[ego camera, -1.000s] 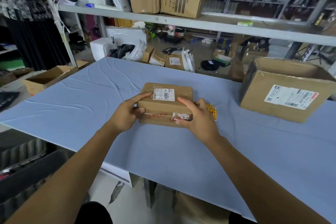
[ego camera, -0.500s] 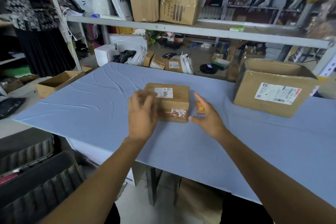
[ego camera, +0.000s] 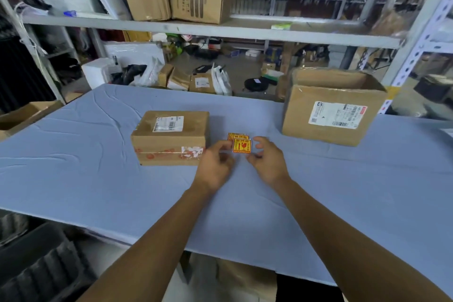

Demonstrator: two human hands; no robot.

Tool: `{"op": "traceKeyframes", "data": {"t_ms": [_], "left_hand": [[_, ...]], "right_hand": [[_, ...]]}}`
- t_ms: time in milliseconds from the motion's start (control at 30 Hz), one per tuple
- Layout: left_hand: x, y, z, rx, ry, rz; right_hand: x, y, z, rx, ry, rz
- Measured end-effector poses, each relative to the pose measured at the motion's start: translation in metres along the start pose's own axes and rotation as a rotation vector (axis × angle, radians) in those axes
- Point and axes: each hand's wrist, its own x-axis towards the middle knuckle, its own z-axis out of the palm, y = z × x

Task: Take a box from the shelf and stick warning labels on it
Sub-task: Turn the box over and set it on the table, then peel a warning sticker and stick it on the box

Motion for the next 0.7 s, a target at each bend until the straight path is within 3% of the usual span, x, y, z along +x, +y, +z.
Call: {"op": "traceKeyframes", "data": {"t_ms": [233,367,700], "left_hand": [[0.029,-0.003,0.013,0.173,0.042,0.022],[0.037,-0.004,0.023,0.271,0.013,0.048],[0.031,-0.008,0.020,0.155,0.038,0.033]], "right_hand": [[0.030,-0.004,0.010,-0.125,0.074,0.115],[0.038,0.004,0.014,-0.030,0.145,0.128],[0.041,0.011,0.015,0.054,0.151,0.171]]}}
